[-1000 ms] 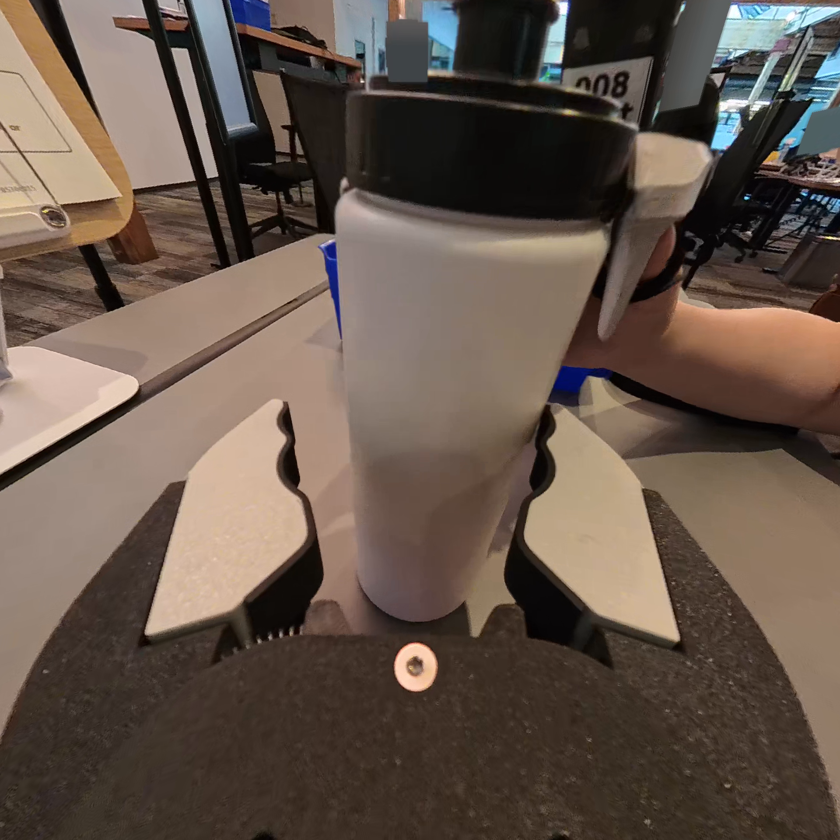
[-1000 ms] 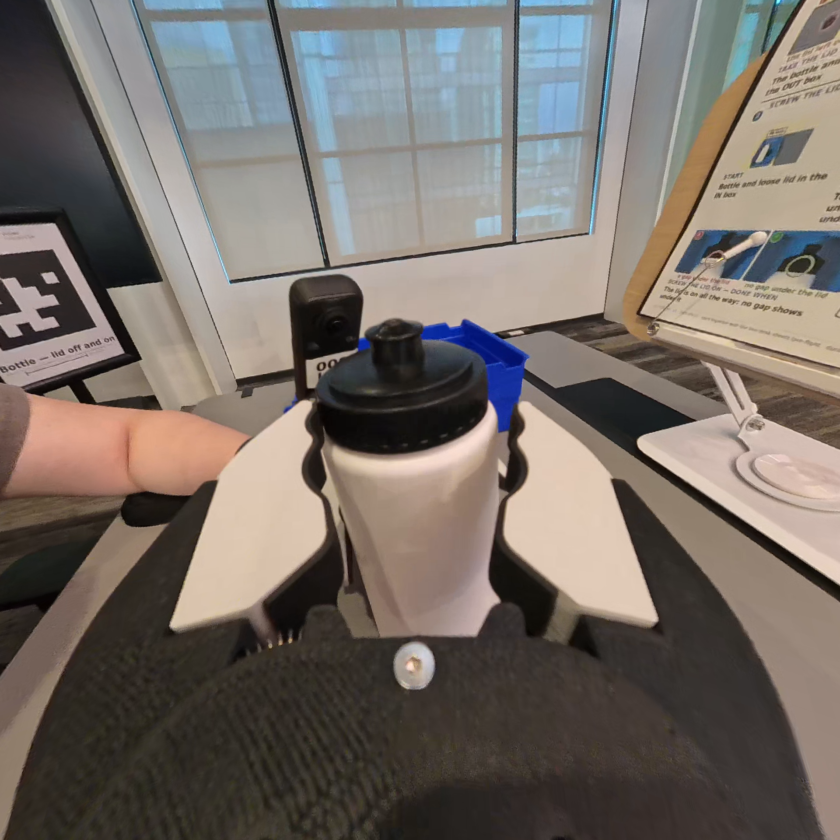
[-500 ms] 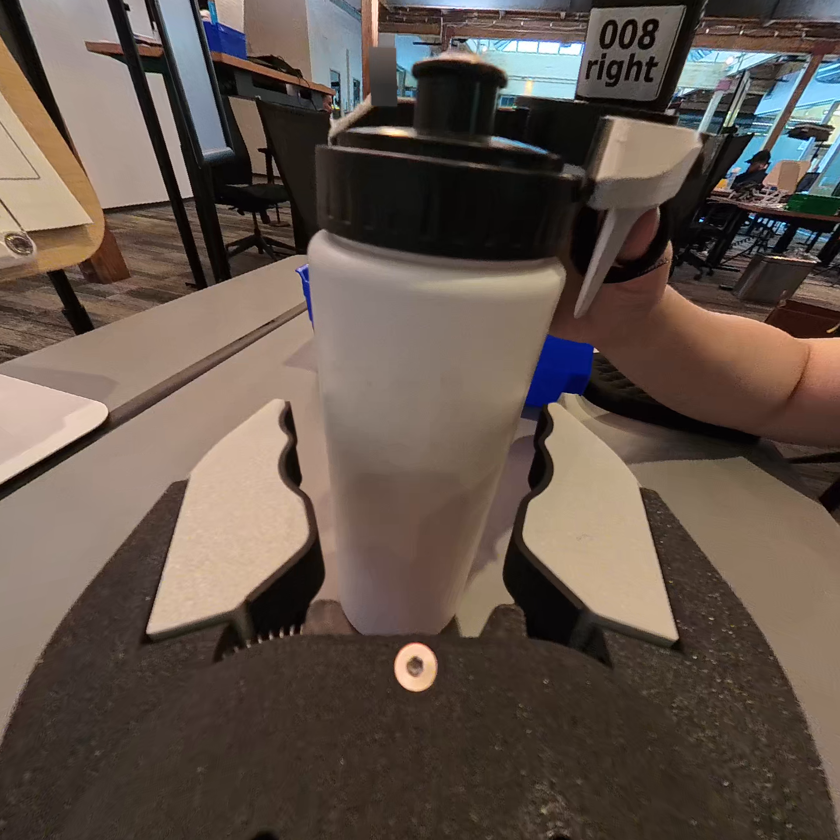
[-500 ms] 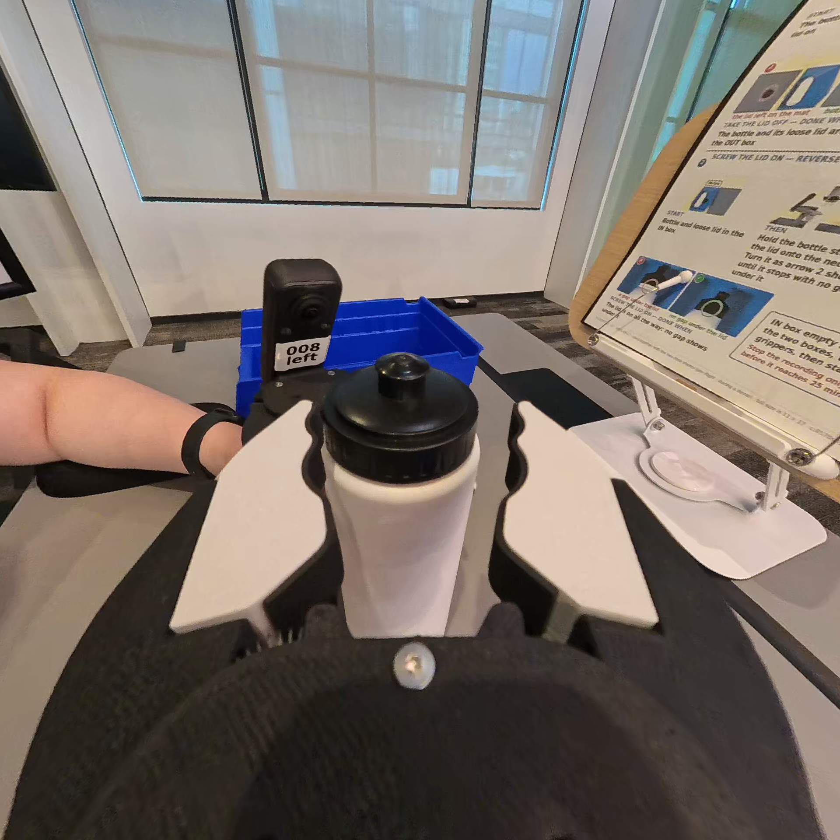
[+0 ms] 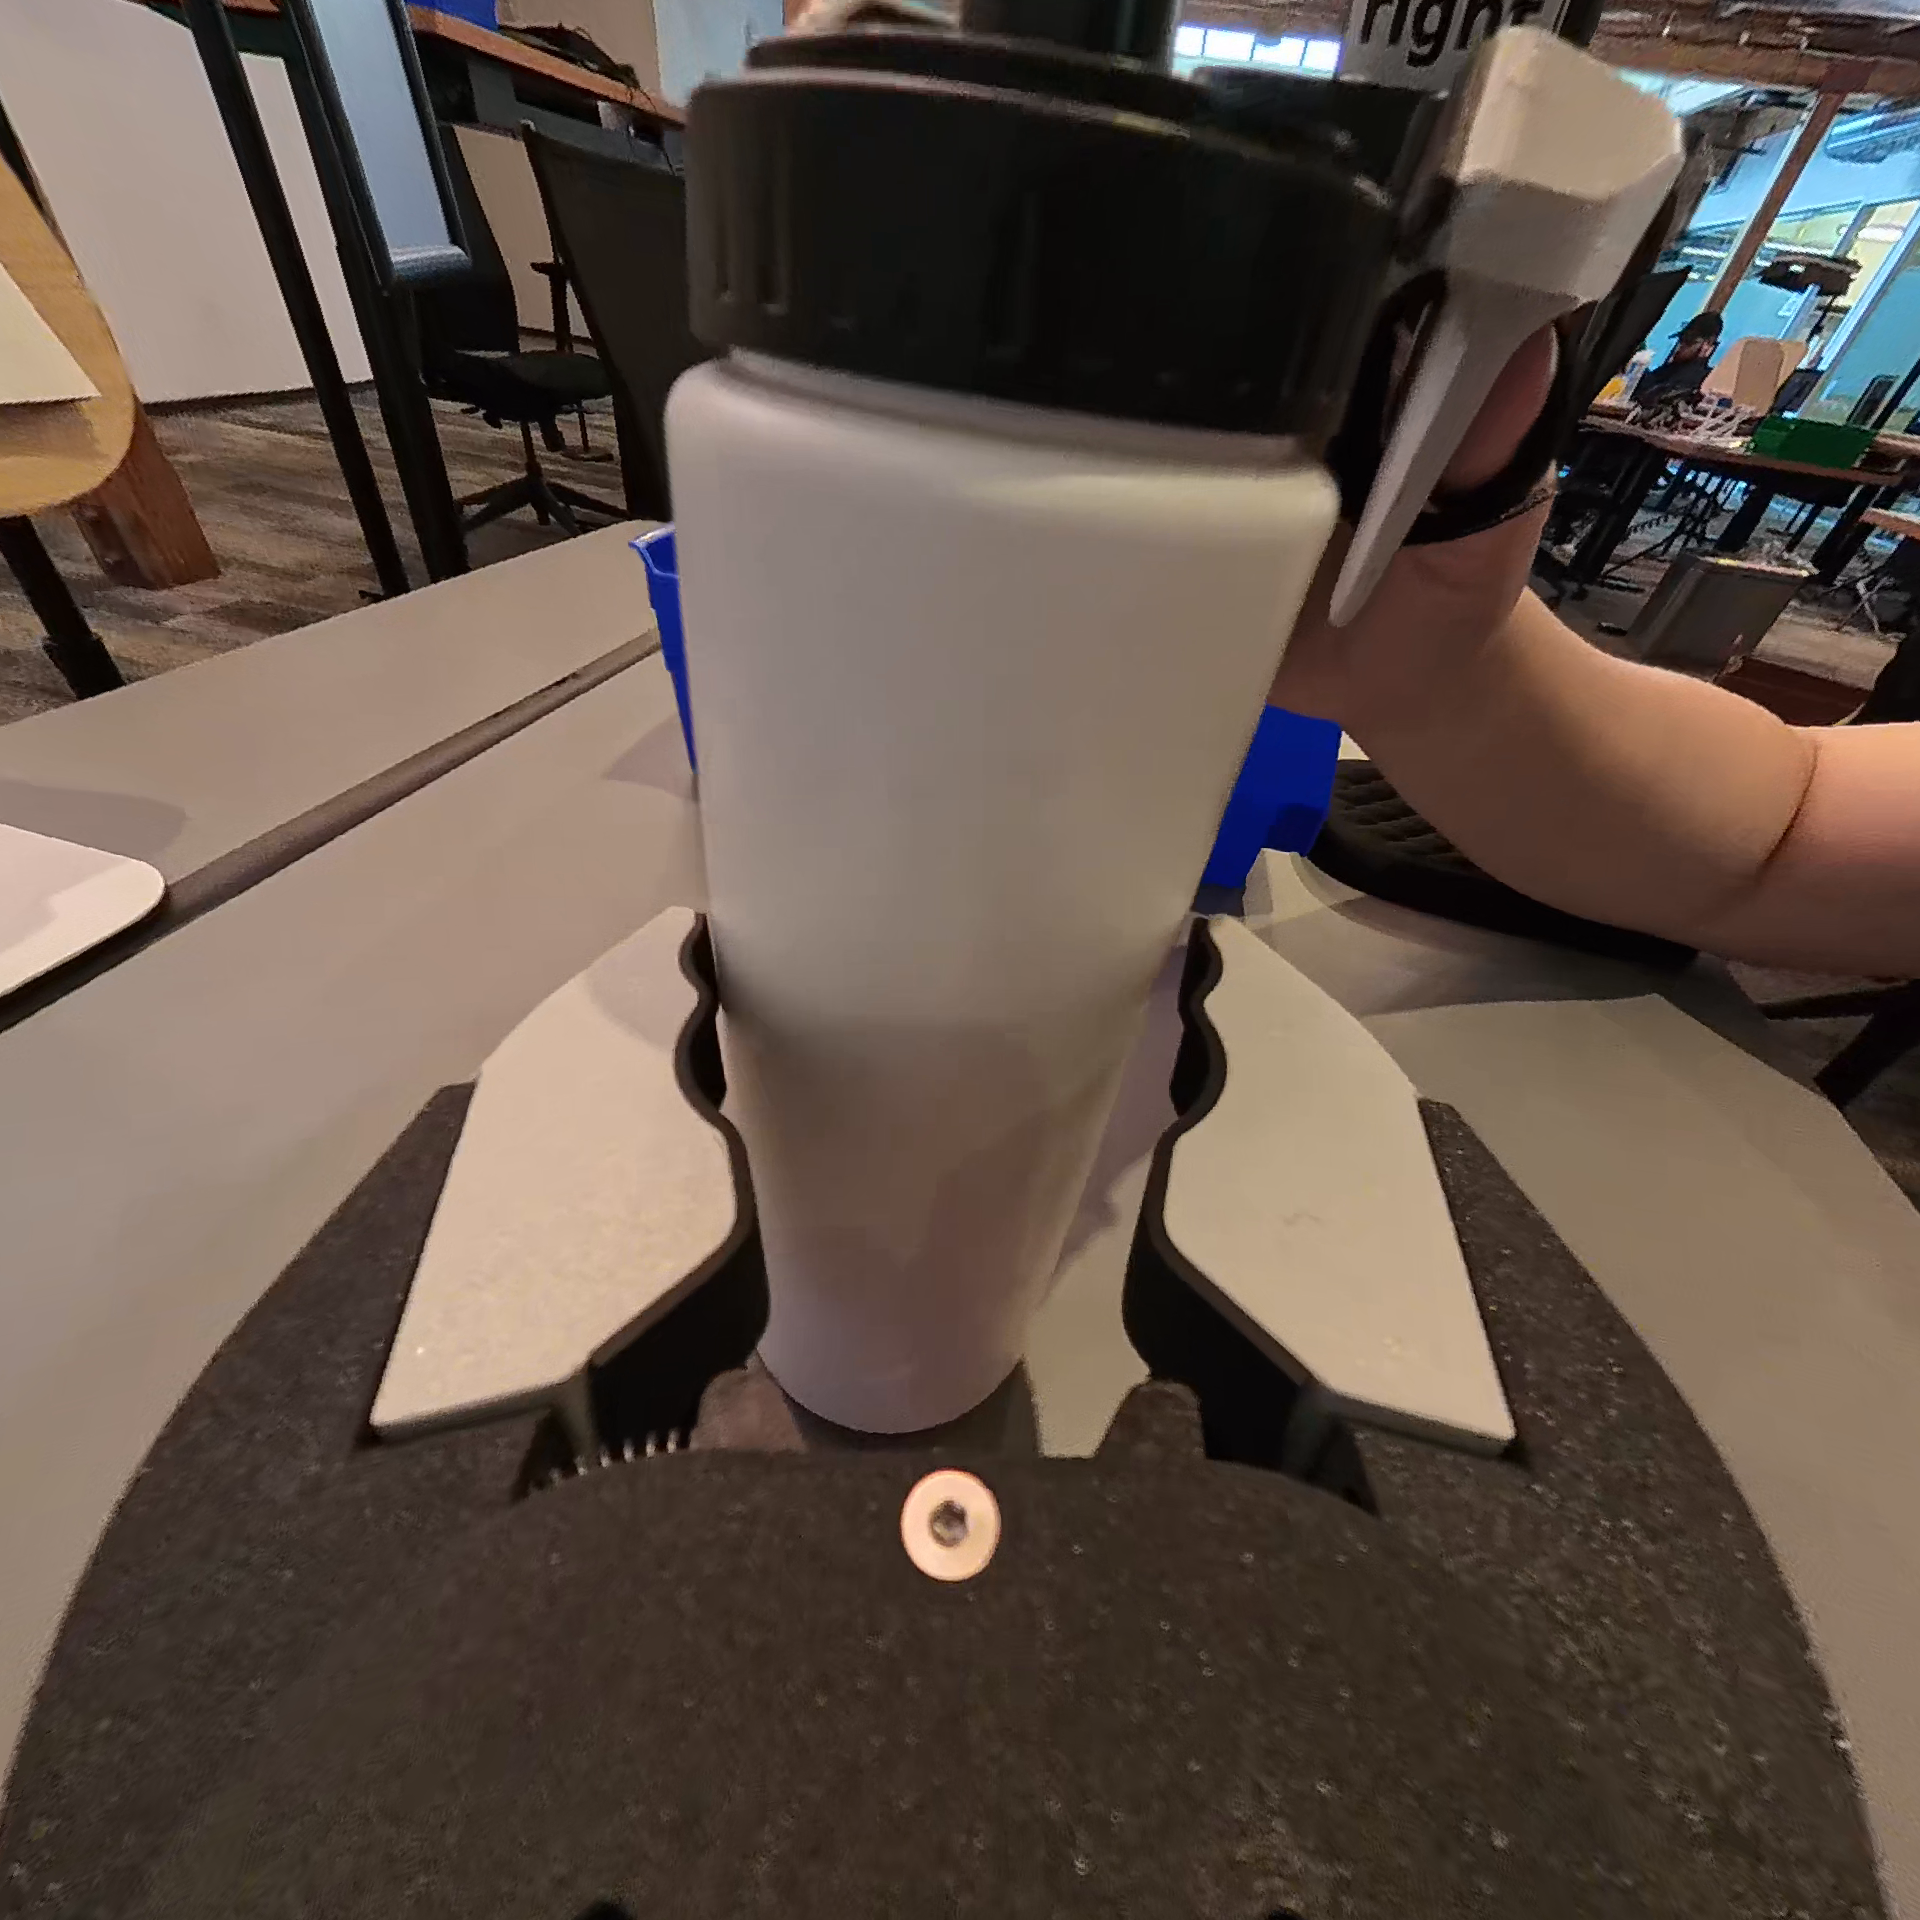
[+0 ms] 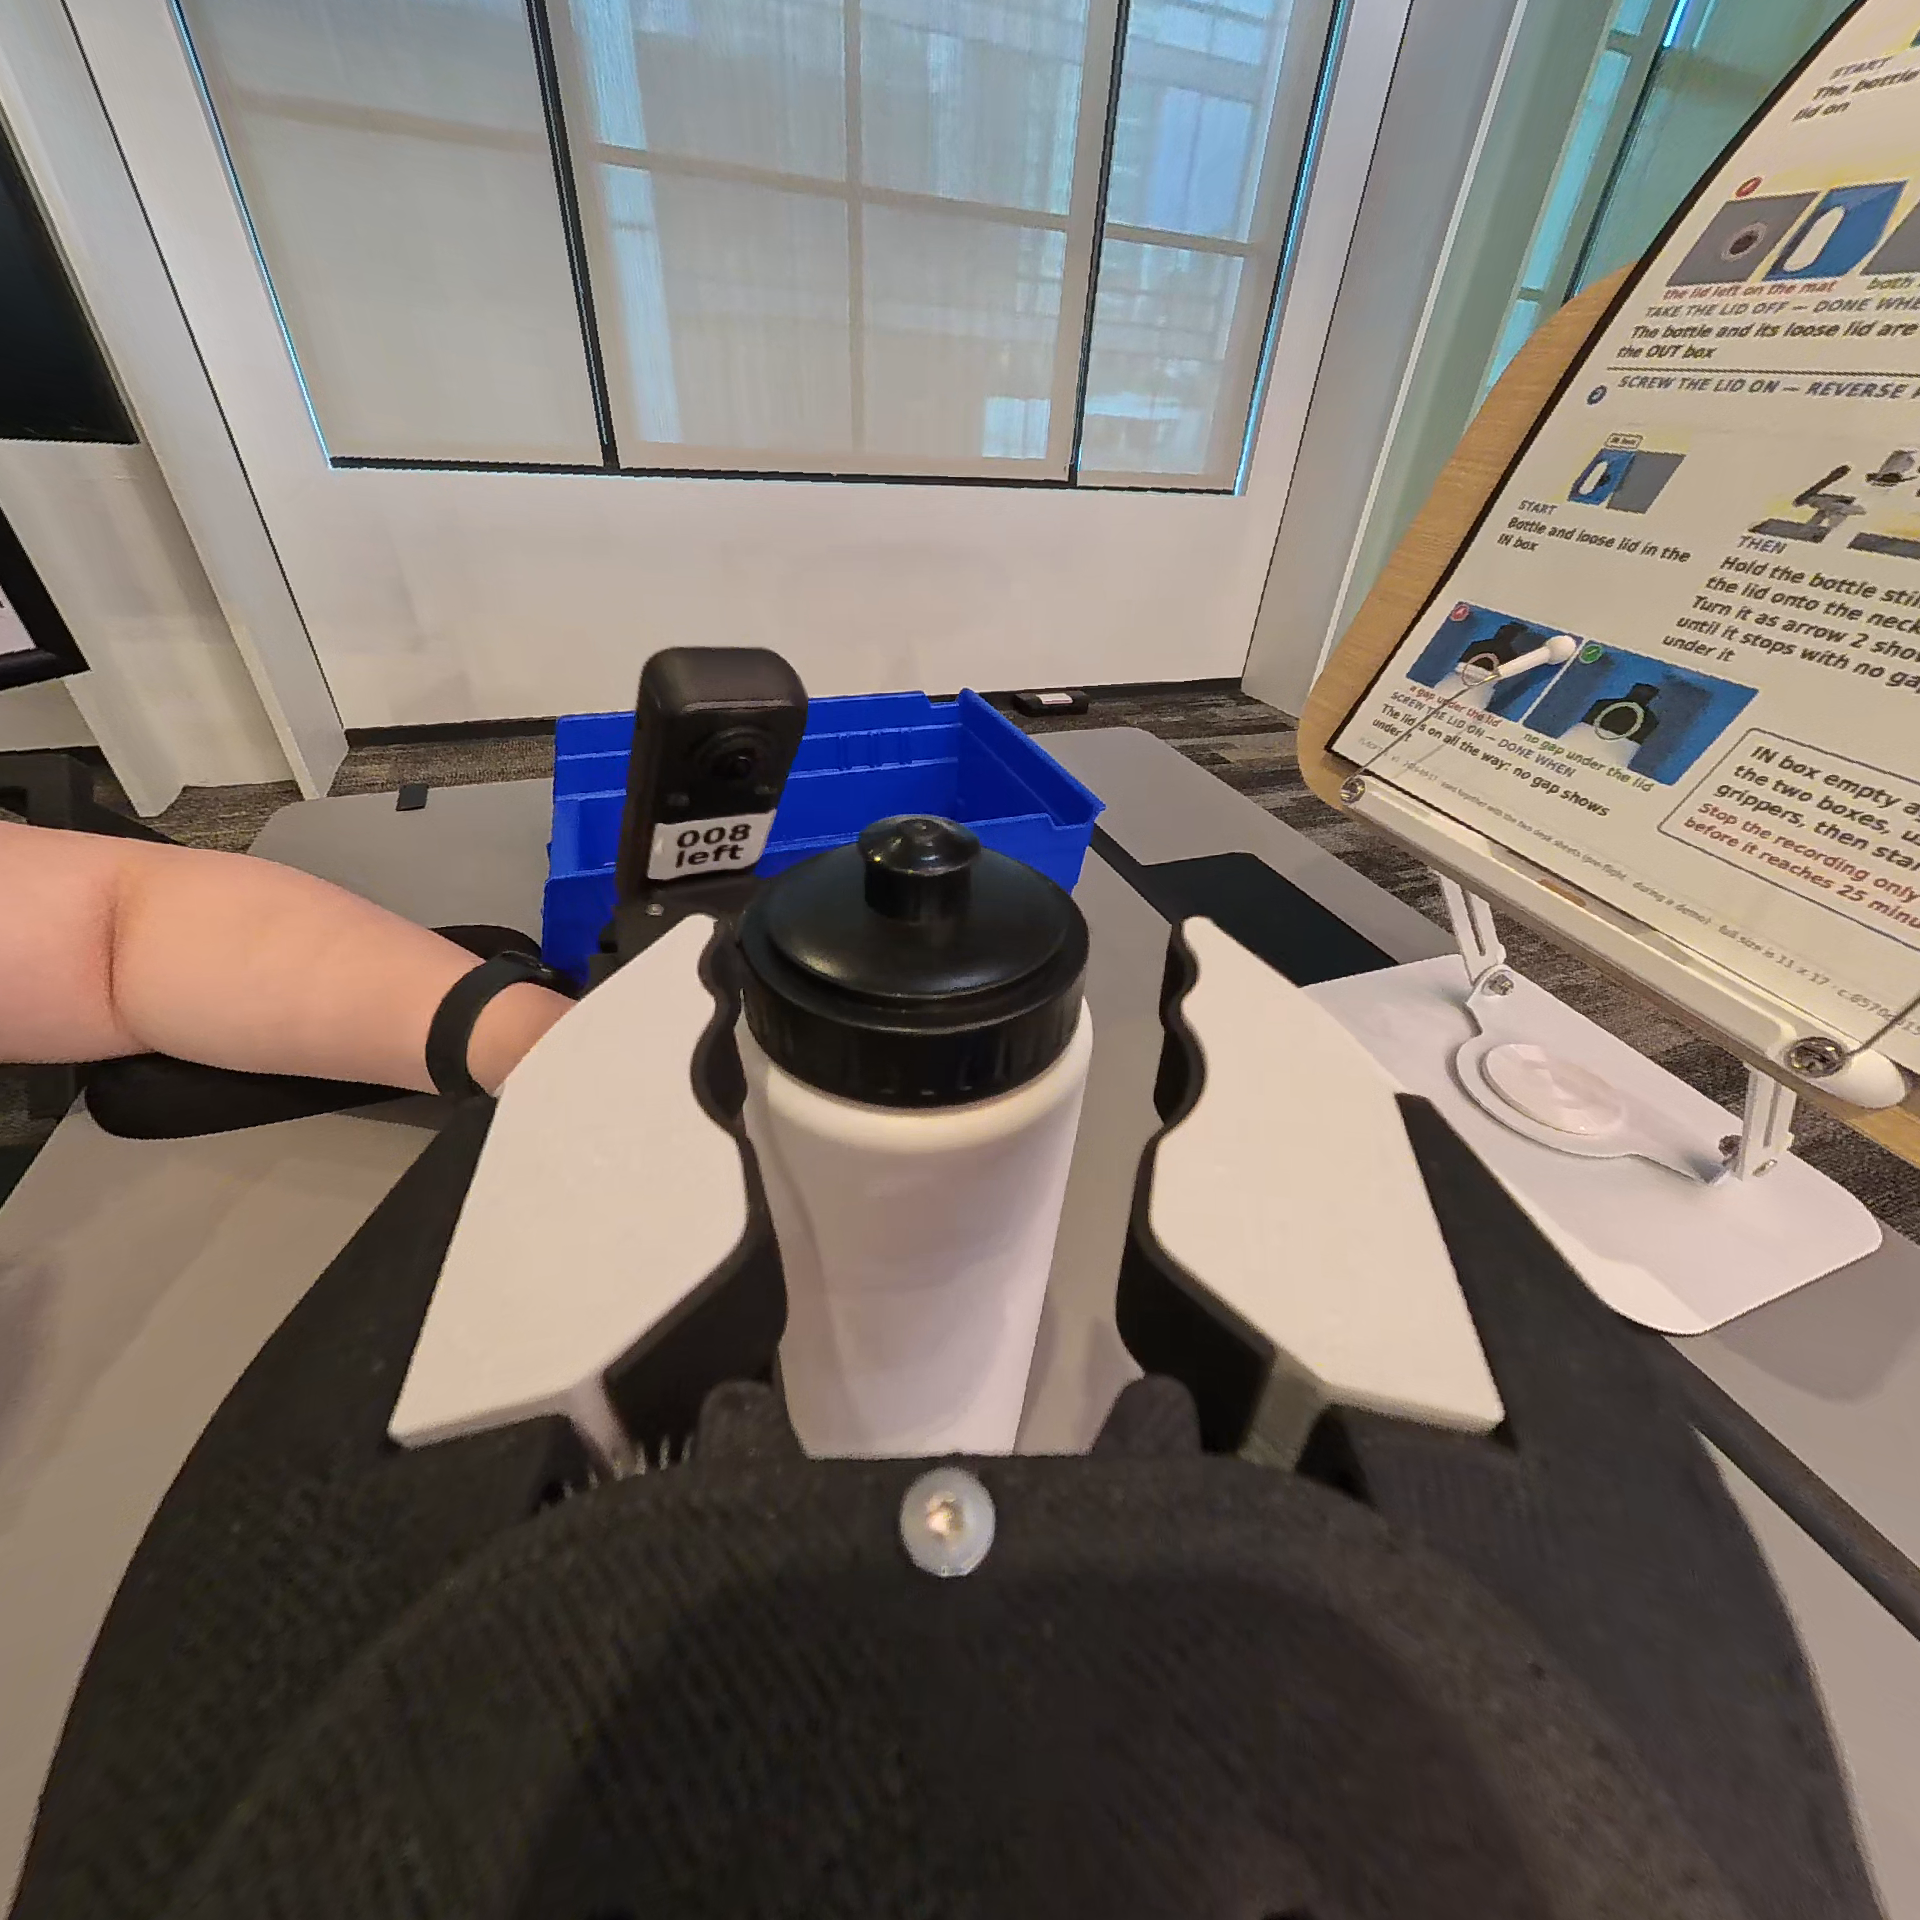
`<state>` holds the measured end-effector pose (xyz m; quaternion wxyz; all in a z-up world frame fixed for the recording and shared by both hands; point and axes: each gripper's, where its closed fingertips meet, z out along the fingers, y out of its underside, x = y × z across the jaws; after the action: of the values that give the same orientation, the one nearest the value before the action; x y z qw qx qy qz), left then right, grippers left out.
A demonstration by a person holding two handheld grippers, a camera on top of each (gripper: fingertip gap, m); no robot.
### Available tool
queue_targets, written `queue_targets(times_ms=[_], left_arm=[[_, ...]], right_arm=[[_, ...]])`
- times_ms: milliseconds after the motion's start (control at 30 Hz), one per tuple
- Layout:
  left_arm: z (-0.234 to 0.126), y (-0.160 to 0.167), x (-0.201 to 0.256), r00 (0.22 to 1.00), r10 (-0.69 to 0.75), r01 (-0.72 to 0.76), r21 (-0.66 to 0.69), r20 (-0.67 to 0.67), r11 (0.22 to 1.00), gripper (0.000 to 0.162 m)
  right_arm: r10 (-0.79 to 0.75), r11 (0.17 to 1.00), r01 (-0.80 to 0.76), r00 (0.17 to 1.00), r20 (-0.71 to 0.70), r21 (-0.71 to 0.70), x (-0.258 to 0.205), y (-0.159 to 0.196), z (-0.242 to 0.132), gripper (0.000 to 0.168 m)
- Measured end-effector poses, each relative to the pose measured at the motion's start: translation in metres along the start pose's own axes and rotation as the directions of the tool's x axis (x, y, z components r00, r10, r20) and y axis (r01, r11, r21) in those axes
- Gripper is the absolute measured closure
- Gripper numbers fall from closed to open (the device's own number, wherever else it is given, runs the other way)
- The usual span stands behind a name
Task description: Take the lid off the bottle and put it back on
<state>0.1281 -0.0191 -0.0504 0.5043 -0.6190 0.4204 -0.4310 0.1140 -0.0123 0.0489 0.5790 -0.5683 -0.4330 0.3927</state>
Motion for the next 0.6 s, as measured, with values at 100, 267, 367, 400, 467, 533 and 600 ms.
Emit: queue_targets(times_ms=[100, 267, 367, 400, 467, 533, 600], left_arm=[[-0.001, 0.0, -0.001, 1.0, -0.022, 0.023, 0.016, -0.01, 1.0, 0.079], [0.0, 0.0, -0.001, 1.0, -0.013, 0.013, 0.008, -0.006, 1.0, 0.08], [0.0, 0.001, -0.001, 1.0, -0.01, 0.01, 0.0, -0.008, 1.0, 0.08], [0.0, 0.001, -0.001, 1.0, -0.01, 0.01, -0.001, -0.008, 1.0, 0.08], [0.0, 0.001, -0.001, 1.0, -0.01, 0.01, 0.002, -0.004, 1.0, 0.08], [0.0, 0.001, -0.001, 1.0, -0.009, 0.009, 0.001, 0.0, 1.0, 0.08], [0.001, 0.001, -0.001, 1.0, -0.009, 0.009, -0.002, 0.009, 1.0, 0.08]], right_arm=[[0.002, 1.0, -0.002, 1.0, 0.003, -0.003, 0.0, 0.001, 0.0, 0.089], [-0.005, 1.0, 0.005, 1.0, 0.001, -0.007, 0.0, 0.001, 0.0, 0.089], [-0.03, 0.999, 0.03, 0.999, -0.013, -0.024, 0.001, -0.002, -0.002, 0.089], [-0.038, 0.998, 0.037, 0.999, -0.023, -0.04, 0.001, -0.004, -0.004, 0.089], [-0.047, 0.997, 0.044, 0.997, -0.054, -0.063, 0.001, -0.01, -0.007, 0.089], [-0.029, 0.998, 0.023, 0.995, -0.096, -0.061, 0.001, -0.016, -0.008, 0.089], [0.018, 0.995, -0.032, 0.989, -0.146, -0.096, 0.002, -0.011, -0.006, 0.089]])
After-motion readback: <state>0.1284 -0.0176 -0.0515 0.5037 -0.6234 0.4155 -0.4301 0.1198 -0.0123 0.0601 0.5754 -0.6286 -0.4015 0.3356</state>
